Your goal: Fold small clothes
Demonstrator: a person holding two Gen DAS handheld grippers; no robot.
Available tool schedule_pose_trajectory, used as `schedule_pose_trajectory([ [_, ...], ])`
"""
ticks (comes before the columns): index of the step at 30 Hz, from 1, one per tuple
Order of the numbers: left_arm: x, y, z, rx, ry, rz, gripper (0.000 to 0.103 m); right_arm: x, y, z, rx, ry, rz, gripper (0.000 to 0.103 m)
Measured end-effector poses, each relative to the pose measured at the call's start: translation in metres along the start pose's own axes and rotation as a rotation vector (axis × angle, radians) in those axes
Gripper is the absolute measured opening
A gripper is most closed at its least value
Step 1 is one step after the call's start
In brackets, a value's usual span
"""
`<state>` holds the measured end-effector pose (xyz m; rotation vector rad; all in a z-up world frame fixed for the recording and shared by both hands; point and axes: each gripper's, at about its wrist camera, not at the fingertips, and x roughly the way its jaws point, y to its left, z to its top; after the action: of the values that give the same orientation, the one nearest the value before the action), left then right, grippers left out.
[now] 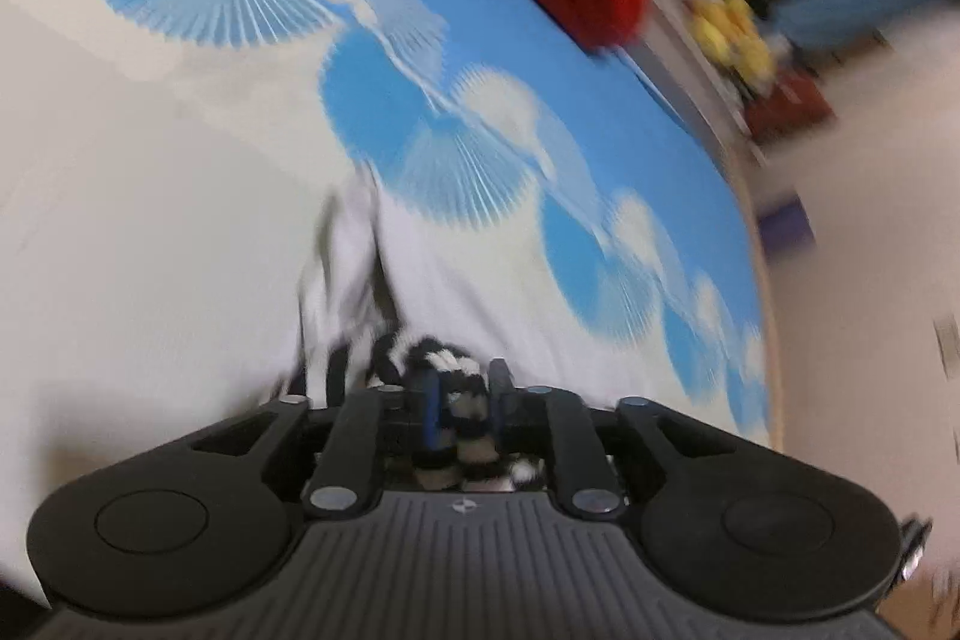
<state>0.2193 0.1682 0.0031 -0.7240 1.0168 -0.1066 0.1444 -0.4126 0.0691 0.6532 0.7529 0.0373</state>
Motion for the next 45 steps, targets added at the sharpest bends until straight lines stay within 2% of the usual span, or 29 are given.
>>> schedule_pose_trajectory([
  [2, 0.003, -0.004, 0.019, 0.012, -0.071, 0.036, 0.022, 0.044, 0.0, 0.029, 0.048, -0.002, -0.074, 0.017],
  [5, -0.001, -0.011, 0.023, 0.126, -0.143, -0.017, 0.034, 0.064, 0.003, 0.04, 0.001, -0.053, -0.096, 0.02],
  [6, 0.003, -0.012, 0.02, 0.162, -0.141, -0.018, 0.036, 0.068, 0.002, 0.039, -0.022, -0.046, -0.077, 0.027],
  [7, 0.009, -0.012, 0.017, 0.2, -0.124, -0.01, 0.037, 0.073, 0.0, 0.034, -0.061, -0.027, -0.06, 0.03],
  [10, 0.03, -0.017, 0.007, 0.312, -0.058, 0.068, 0.041, 0.096, -0.006, 0.019, -0.204, 0.046, -0.088, 0.032],
  [11, 0.038, -0.018, 0.009, 0.342, -0.049, 0.101, 0.046, 0.105, -0.008, 0.014, -0.243, 0.076, -0.101, 0.034],
  [12, 0.046, -0.018, 0.011, 0.36, -0.043, 0.127, 0.057, 0.115, -0.01, 0.009, -0.268, 0.1, -0.115, 0.038],
  [14, 0.06, -0.017, 0.011, 0.384, -0.052, 0.171, 0.067, 0.133, -0.011, 0.0, -0.333, 0.122, -0.143, 0.044],
  [17, 0.084, -0.014, 0.007, 0.43, -0.085, 0.219, 0.069, 0.15, -0.005, -0.013, -0.459, 0.101, -0.275, 0.045],
  [19, 0.099, -0.009, -0.002, 0.446, -0.027, 0.21, 0.069, 0.156, -0.003, -0.015, -0.489, 0.073, -0.255, 0.047],
  [20, 0.104, -0.012, -0.003, 0.469, -0.001, 0.233, 0.069, 0.162, -0.004, -0.016, -0.501, 0.083, -0.253, 0.047],
  [23, 0.114, -0.018, -0.011, 0.569, -0.016, 0.253, 0.069, 0.178, -0.009, -0.015, -0.493, 0.126, -0.268, 0.048],
  [24, 0.119, -0.019, -0.013, 0.6, -0.006, 0.263, 0.068, 0.182, -0.009, -0.014, -0.485, 0.13, -0.265, 0.048],
  [25, 0.123, -0.02, -0.013, 0.62, -0.008, 0.275, 0.055, 0.186, -0.01, -0.012, -0.48, 0.132, -0.264, 0.048],
  [27, 0.129, -0.019, -0.01, 0.645, -0.016, 0.301, 0.003, 0.196, -0.01, -0.011, -0.483, 0.138, -0.266, 0.048],
  [28, 0.13, -0.018, -0.005, 0.637, -0.031, 0.308, 0.004, 0.201, -0.008, -0.011, -0.492, 0.139, -0.257, 0.04],
  [29, 0.126, -0.017, 0.003, 0.608, -0.081, 0.321, 0.004, 0.202, -0.006, -0.011, -0.501, 0.135, -0.245, 0.026],
  [30, 0.118, -0.015, 0.013, 0.559, -0.147, 0.327, 0.004, 0.202, -0.002, -0.009, -0.51, 0.121, -0.224, 0.004],
  [31, 0.108, -0.01, 0.024, 0.495, -0.215, 0.307, 0.004, 0.202, 0.003, -0.005, -0.511, 0.09, -0.214, 0.004],
  [32, 0.103, -0.008, 0.031, 0.458, -0.259, 0.289, 0.004, 0.196, 0.009, 0.002, -0.499, 0.021, -0.198, 0.004],
  [33, 0.1, -0.008, 0.034, 0.45, -0.297, 0.296, 0.004, 0.19, 0.015, 0.007, -0.481, -0.031, -0.168, 0.004],
  [35, 0.109, -0.011, 0.035, 0.481, -0.301, 0.335, 0.004, 0.182, 0.028, 0.013, -0.472, -0.125, -0.131, 0.004],
  [37, 0.133, -0.007, 0.034, 0.5, -0.2, 0.371, 0.011, 0.192, 0.039, 0.007, -0.524, -0.148, -0.192, 0.005],
  [38, 0.15, -0.003, 0.032, 0.5, -0.115, 0.399, 0.016, 0.207, 0.041, 0.001, -0.552, -0.108, -0.261, 0.006],
  [39, 0.16, 0.0, 0.031, 0.496, -0.061, 0.429, 0.024, 0.225, 0.038, -0.006, -0.57, -0.022, -0.317, 0.006],
  [40, 0.165, 0.003, 0.028, 0.488, -0.038, 0.459, 0.027, 0.241, 0.031, -0.012, -0.57, 0.071, -0.344, 0.007],
  [41, 0.161, 0.005, 0.027, 0.48, -0.051, 0.468, 0.036, 0.251, 0.024, -0.016, -0.558, 0.141, -0.367, 0.007],
  [42, 0.153, 0.005, 0.029, 0.466, -0.064, 0.468, 0.045, 0.251, 0.02, -0.017, -0.547, 0.153, -0.376, 0.011],
  [45, 0.116, 0.008, 0.032, 0.387, -0.08, 0.391, 0.055, 0.218, 0.022, -0.004, -0.477, 0.086, -0.324, 0.039],
])
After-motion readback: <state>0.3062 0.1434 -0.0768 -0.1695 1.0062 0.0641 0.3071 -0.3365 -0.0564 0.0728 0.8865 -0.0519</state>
